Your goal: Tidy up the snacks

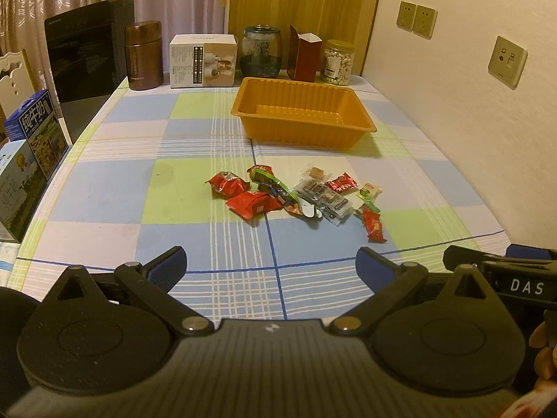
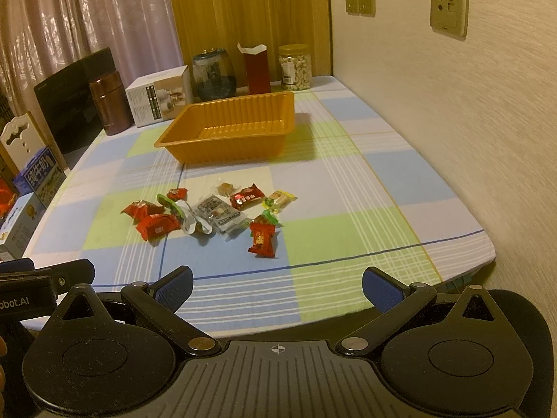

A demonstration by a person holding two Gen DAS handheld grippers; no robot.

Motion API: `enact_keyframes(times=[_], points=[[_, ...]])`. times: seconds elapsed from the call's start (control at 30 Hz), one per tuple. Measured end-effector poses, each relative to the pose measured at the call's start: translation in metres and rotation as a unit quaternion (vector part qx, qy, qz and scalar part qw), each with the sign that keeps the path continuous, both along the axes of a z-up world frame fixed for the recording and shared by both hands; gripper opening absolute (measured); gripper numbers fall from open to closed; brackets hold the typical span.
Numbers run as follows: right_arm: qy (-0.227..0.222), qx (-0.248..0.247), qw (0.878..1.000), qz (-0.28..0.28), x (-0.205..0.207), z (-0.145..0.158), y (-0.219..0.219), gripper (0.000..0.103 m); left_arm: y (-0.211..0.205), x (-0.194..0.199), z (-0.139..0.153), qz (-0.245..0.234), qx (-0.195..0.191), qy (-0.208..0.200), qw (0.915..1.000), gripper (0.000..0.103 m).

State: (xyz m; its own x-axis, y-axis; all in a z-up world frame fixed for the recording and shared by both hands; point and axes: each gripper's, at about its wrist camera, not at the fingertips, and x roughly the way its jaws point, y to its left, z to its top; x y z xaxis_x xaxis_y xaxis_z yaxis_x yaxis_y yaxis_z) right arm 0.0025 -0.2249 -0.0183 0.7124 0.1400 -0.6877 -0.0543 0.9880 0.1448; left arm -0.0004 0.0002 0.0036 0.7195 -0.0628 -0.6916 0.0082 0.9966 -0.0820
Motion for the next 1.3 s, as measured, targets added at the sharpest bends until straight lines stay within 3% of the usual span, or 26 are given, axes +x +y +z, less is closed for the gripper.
enact_keyframes(times=[1.3], points=[[-0.002, 0.000, 1.000, 0.000, -0.0002, 0.0007, 0.0000, 0.103, -0.0036, 0.0005, 0.0011, -0.001, -0.003, -0.001, 1.0000, 0.103]])
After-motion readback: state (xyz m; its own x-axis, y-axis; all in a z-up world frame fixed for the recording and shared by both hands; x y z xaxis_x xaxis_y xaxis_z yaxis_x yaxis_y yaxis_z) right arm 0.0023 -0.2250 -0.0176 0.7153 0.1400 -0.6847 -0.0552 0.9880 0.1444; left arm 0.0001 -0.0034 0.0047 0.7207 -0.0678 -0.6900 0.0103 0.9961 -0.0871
